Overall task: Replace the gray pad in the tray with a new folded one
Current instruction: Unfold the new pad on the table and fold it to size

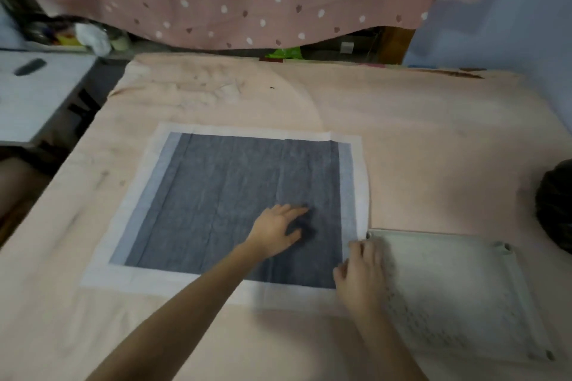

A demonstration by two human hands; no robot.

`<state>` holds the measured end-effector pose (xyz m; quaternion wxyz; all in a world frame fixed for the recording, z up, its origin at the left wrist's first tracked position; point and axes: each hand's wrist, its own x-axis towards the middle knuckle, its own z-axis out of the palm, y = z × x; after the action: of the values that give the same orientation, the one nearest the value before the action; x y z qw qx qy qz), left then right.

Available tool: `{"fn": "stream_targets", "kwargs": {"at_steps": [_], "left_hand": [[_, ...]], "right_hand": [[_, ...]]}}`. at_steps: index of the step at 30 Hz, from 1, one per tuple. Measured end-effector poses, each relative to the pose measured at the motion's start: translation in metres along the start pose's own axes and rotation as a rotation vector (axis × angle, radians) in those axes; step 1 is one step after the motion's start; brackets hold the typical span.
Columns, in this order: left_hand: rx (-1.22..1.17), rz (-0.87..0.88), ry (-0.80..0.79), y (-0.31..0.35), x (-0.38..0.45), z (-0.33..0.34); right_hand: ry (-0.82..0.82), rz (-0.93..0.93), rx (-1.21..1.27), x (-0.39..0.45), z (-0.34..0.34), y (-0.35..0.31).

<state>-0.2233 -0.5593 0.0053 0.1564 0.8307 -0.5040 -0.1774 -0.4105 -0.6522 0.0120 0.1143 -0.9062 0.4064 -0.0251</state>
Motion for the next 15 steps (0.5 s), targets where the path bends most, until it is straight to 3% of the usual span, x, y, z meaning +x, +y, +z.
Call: {"fn": "stream_targets", "kwargs": {"at_steps": [3,8,15], "left_hand": [[0.09,0.039,-0.063,-0.023,-0.051,0.015],[0.16,0.096,0.027,-0.057,-0.107,0.025],[0.26,0.121,0.019,-0.097,-0.162,0.029]], "right_hand": [[-0.062,-0.211,-0.006,-0.021,0.017,-0.028],[-0.218,-0.489,-0.085,-0.055,0.048,-0.086],[-0.427,-0.419,-0.104,-0.07,0.061,-0.135]]}}
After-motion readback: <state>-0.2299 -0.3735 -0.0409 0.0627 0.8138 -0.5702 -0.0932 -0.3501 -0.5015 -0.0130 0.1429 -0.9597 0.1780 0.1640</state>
